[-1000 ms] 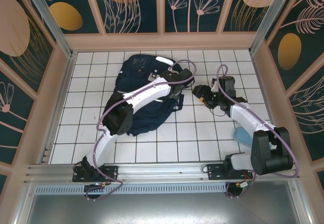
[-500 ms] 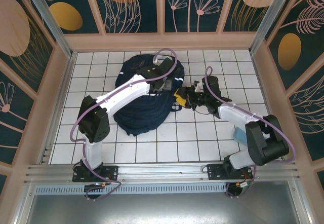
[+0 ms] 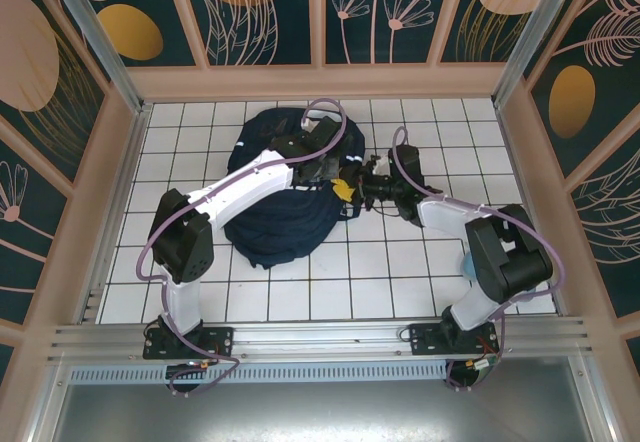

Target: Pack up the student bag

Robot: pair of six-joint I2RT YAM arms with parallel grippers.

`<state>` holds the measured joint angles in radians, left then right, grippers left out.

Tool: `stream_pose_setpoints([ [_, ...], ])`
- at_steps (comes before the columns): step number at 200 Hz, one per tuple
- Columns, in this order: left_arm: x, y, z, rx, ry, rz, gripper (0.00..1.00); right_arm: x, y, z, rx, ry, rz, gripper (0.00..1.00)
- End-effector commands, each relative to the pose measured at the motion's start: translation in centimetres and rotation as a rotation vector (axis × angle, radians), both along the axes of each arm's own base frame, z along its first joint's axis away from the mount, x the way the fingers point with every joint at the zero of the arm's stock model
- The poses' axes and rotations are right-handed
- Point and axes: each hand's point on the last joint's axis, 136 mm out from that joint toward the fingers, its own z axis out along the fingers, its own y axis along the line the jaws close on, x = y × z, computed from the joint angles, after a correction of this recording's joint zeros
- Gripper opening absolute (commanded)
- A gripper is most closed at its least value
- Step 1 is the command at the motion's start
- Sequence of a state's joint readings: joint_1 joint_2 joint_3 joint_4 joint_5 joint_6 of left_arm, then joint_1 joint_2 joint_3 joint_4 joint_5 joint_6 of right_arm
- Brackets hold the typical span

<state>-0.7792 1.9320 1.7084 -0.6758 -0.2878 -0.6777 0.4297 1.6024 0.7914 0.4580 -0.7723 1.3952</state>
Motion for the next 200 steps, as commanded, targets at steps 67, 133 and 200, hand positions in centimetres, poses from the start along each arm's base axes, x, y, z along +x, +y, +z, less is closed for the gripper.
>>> stream_pose_setpoints([
  [67,0.2,-1.8,4.3,-0.158,-0.075,-0.025,0.0,0.6,2.8,-0.3,0.06,0.015,0.054,0.26],
  [133,0.4,-2.1,4.3,-0.166,-0.079,-0.033,0.0,0.6,3.1,-1.3,0.052,0.043,0.055,0.08],
  [200,2.6,-4.4,6.6,-0.337,-0.156,-0.024,0.0,-5.6,1.6,-2.1,-0.012,0.035,0.095,0.0],
])
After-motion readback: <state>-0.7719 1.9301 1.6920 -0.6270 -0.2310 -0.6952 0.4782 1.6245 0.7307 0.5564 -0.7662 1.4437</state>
